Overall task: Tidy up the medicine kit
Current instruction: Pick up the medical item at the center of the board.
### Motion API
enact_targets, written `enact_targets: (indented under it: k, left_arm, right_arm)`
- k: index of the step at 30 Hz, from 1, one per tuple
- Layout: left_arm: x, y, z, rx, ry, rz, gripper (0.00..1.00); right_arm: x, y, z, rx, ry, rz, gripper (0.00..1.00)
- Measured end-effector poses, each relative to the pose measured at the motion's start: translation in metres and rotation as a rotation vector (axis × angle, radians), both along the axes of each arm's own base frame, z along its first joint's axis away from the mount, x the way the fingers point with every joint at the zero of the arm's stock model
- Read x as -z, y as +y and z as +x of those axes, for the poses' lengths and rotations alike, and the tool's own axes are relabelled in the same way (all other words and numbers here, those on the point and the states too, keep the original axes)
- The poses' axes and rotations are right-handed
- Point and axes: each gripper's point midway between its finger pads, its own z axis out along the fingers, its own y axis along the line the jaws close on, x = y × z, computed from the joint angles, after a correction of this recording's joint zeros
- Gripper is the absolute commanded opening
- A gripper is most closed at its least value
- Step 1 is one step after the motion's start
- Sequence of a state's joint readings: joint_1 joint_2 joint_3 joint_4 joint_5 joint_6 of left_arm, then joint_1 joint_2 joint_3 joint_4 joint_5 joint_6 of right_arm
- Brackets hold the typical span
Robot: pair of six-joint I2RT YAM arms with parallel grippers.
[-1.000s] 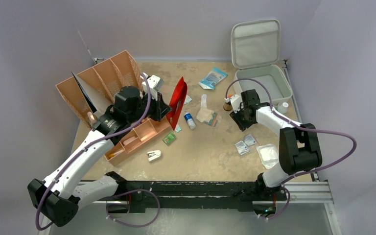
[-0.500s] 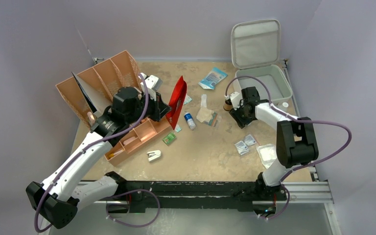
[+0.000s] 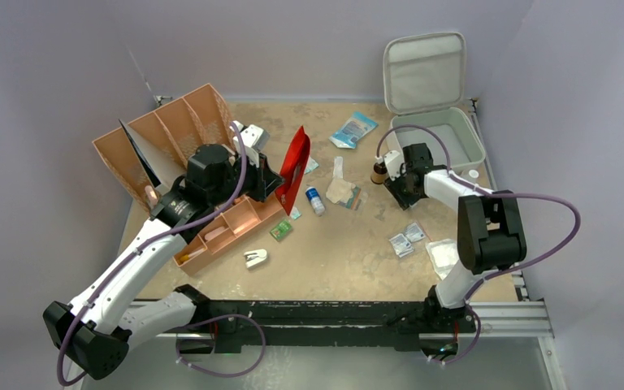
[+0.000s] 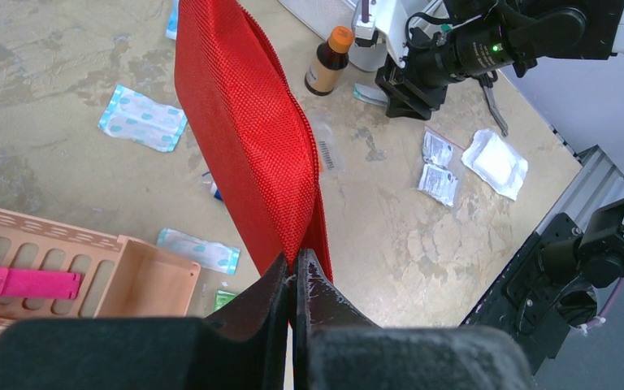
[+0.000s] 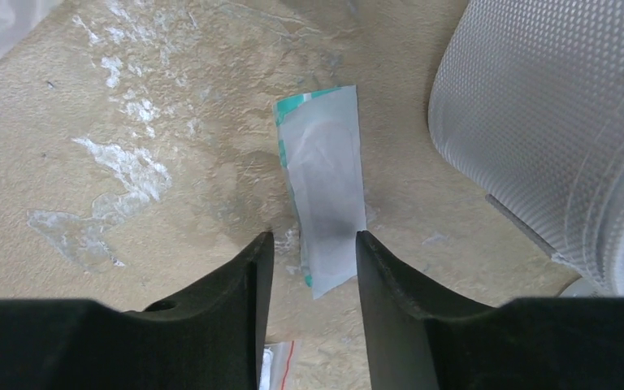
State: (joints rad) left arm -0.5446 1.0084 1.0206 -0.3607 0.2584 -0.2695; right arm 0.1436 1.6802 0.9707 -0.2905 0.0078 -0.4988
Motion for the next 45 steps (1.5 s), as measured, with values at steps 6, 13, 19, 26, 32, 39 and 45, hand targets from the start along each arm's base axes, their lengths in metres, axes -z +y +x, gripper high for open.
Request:
enact_targets:
  k: [6,13,19,26,32,39,45]
  left_arm:
    - [0.0,0.0,0.0,0.0,0.0,0.0,0.0]
    - [0.0,0.0,0.0,0.0,0.0,0.0,0.0]
    - [0.0,0.0,0.0,0.0,0.0,0.0,0.0]
    - [0.0,-0.001,-0.001,0.004,0.001,-0.001,0.0]
    - [0.001,0.0,0.0,0.002,0.002,0.0,0.0]
    - [0.012,0.001,0.009,-0.032,0.031,0.023,0.0]
    - [0.029,-0.002,0.017,-0.058,0.084,0.043,0.0]
  right_arm:
    - [0.002,0.0,0.001,-0.007,0.0,-0.004,0.15]
    - [0.003,-0.001,-0.002,-0.009,0.016,-0.007,0.0]
    - [-0.008,-0.001,-0.008,0.009,0.011,0.003,0.0]
    - [-0.052,0.02,-0.017,0.022,-0.086,0.111,0.0]
    - [-0.078,0.047,-0.032,0.046,-0.107,0.242,0.0]
    - [-0.118,0.085,-0.052,0.108,-0.144,0.419,0.0]
    - [-0.162,0.143,-0.071,0.127,-0.164,0.66,0.0]
